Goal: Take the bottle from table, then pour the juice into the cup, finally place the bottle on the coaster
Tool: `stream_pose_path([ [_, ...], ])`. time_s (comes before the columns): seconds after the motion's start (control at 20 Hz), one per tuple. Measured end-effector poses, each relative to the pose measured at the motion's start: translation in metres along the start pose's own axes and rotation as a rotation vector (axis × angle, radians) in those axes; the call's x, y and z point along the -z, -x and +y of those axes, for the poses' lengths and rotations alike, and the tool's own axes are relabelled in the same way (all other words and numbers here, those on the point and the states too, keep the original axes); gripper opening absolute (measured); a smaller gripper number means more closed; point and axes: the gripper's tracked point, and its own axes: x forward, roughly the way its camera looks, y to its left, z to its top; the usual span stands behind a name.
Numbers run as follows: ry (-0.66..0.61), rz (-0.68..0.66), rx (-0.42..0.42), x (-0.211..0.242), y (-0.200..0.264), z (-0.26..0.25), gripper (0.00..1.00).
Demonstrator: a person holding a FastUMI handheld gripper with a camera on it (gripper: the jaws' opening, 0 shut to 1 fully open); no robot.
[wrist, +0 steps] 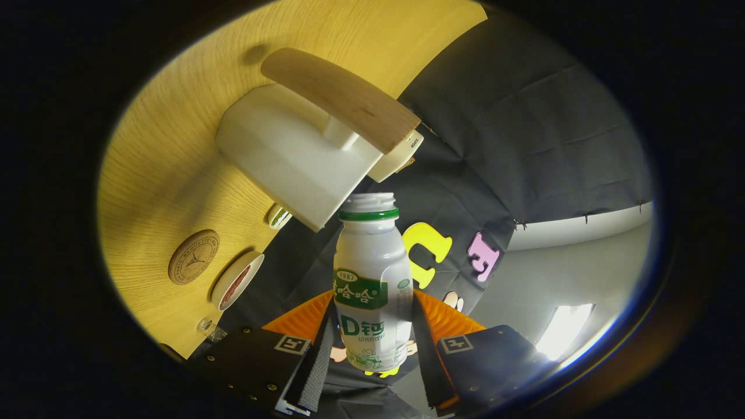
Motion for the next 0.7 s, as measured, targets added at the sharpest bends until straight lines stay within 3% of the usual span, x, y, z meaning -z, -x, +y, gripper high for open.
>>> stream_pose_path([
  [0.15, -0.046, 0.017, -0.003, 0.005, -0.001, -0.001, 0.66],
  [0.3, -0.178, 0.048, -0.049, 0.016, -0.001, 0.005, 0.66],
  [0.7, -0.71, 0.081, -0.173, 0.029, 0.003, 0.017, 0.67],
])
